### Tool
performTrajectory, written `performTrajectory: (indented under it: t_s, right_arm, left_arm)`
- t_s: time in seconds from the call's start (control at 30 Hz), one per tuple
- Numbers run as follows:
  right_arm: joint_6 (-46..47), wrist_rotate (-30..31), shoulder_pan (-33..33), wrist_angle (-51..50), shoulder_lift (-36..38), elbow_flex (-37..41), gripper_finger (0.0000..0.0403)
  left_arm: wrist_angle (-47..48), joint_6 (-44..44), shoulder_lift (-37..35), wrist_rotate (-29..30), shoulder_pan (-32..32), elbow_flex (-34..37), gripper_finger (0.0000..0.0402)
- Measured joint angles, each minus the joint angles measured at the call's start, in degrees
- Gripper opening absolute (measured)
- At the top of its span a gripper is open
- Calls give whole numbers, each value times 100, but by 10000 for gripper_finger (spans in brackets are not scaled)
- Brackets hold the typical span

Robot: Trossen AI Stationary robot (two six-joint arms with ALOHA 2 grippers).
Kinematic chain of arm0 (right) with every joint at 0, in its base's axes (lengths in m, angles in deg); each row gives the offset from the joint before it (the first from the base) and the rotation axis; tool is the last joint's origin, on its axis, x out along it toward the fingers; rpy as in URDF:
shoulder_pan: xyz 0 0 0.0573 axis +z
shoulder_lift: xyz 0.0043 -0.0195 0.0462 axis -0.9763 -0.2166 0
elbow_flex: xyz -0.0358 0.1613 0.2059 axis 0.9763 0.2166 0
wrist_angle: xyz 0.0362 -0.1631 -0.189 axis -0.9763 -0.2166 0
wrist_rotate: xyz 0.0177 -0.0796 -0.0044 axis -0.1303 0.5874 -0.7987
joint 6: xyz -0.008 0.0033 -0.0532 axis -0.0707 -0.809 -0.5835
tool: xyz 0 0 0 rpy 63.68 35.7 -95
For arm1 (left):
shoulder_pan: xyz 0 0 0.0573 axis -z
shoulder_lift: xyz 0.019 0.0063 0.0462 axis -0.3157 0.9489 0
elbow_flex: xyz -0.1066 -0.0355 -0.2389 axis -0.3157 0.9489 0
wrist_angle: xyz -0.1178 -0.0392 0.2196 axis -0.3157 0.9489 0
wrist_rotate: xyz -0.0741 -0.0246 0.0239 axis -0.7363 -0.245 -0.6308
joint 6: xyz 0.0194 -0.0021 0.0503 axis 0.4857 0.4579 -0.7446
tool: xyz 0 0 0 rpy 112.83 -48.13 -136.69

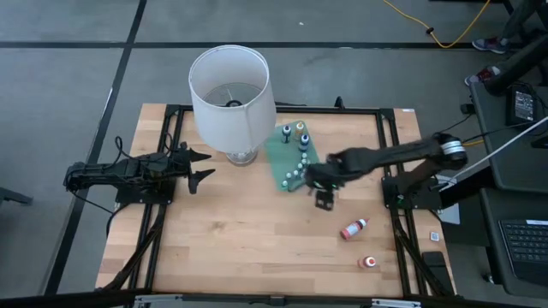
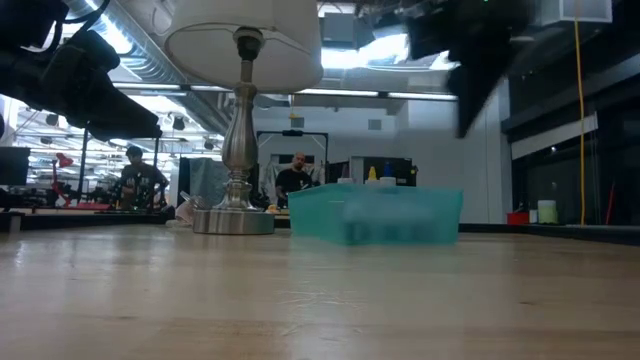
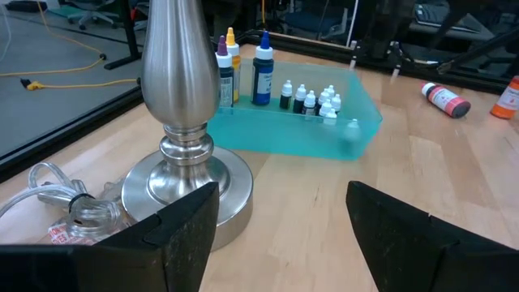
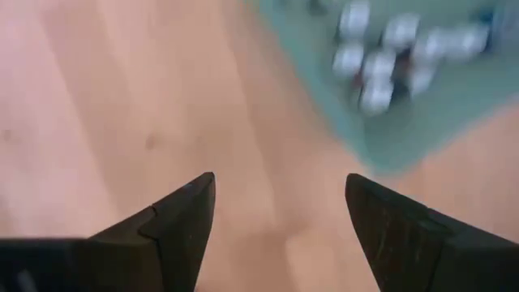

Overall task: Pick & Place food coloring
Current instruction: Put the large orange food coloring bottle into the green bin

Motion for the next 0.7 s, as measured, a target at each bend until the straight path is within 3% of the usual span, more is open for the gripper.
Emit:
performTrajectory:
  t_s: [0.23,0.43,0.6,0.7]
  right_arm:
    - [1529,-76,1305,-648,878,488,277]
    - [2732,-586,2609,-752,1140,482,277]
    - [2946,-672,3858,-464,1128,435,277]
    - [3045,-282,4494,-335,1093,432,277]
  left_arm:
    - [-2,0,0,0,-2,0,269]
    - [0,1,2,-2,0,0,269]
    - [0,0,2,0,-2,2,269]
    - [1,0,0,-1,-1,1,267]
